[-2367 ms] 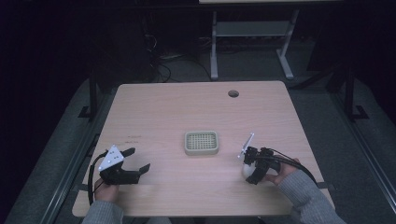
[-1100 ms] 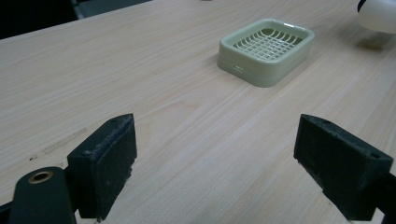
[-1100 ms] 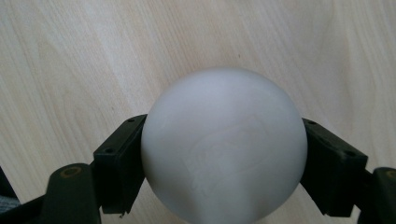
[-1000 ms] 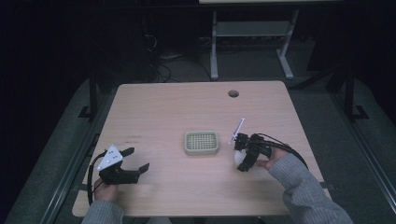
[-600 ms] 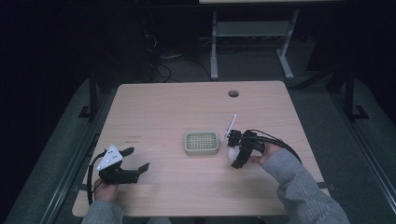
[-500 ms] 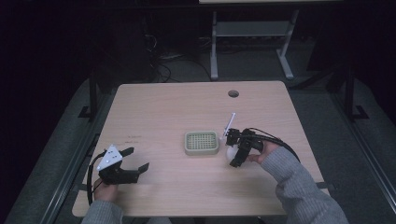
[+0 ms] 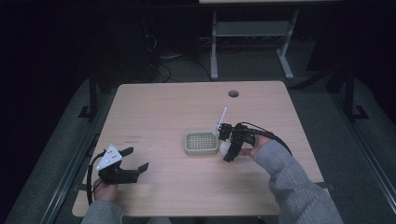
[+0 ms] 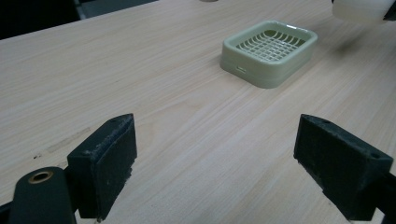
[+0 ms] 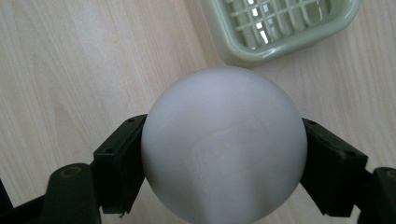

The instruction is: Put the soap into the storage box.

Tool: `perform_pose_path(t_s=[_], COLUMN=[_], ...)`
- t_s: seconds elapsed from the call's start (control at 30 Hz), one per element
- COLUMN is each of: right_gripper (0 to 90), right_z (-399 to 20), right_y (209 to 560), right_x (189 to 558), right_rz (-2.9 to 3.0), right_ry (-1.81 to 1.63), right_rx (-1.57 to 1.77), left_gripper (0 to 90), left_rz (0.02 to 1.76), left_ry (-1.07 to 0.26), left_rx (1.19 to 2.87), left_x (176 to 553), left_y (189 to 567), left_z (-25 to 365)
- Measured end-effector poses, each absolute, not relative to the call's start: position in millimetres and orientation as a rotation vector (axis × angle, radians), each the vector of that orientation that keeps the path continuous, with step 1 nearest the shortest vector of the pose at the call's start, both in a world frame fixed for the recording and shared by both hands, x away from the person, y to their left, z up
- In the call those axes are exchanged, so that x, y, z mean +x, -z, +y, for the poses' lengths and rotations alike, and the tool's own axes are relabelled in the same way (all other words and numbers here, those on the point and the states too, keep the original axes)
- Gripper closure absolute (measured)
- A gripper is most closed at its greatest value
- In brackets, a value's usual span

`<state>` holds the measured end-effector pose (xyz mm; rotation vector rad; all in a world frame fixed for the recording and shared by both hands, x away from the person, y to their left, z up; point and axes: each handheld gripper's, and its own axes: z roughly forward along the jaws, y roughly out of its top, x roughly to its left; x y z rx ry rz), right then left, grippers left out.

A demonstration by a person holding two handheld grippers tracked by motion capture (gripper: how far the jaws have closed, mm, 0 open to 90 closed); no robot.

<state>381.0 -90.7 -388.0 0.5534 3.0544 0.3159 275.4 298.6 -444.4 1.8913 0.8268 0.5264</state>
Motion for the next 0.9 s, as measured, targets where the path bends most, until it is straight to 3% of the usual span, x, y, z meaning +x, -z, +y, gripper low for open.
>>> perform_pose_path(t_s=[0.9], right_gripper=[23.0], right_z=[-57], right_y=[384], right_x=[405], right_rz=[3.073], right_ry=[-0.295], right_rx=[0.505], left_gripper=[12.8], left_rz=[0.826], left_ry=[-0.530], left_rx=[1.882], left_x=[276], left_y=[444], left_z=[300])
